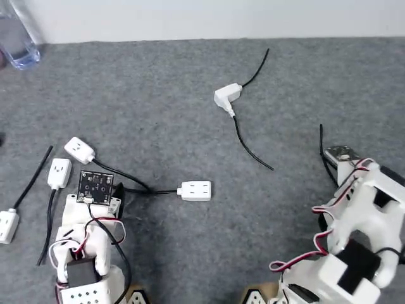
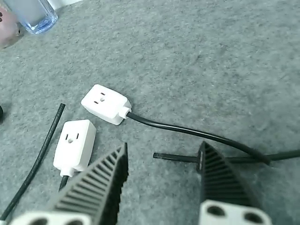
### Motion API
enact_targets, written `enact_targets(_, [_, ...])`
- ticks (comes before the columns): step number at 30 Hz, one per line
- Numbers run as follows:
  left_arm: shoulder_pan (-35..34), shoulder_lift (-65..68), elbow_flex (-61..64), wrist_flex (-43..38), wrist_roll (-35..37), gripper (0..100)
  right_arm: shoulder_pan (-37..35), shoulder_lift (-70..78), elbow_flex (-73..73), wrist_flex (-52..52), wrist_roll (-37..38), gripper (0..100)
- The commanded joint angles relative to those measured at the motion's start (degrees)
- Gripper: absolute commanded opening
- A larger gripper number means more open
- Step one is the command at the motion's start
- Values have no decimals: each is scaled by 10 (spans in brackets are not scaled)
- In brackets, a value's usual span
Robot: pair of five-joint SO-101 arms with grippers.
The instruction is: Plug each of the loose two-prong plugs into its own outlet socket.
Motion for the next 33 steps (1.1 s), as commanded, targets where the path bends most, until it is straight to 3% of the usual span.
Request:
enact_targets(1, [1,-8,-3,8,-5,228,-12,-20,21,-60,-5,296])
enact_targets(12, [4,-8,-3,13,-6,228,-15,-15,47,-144,-2,293])
enact_targets(17, [4,-8,-3,13,-6,228,-51,3,46,-145,-5,131])
enact_targets(29, [4,-8,-3,14,-6,228,-44,32,44,-143,3,169])
enact_targets(33, [4,-8,-3,13,-6,228,-37,-7,46,-98,44,169])
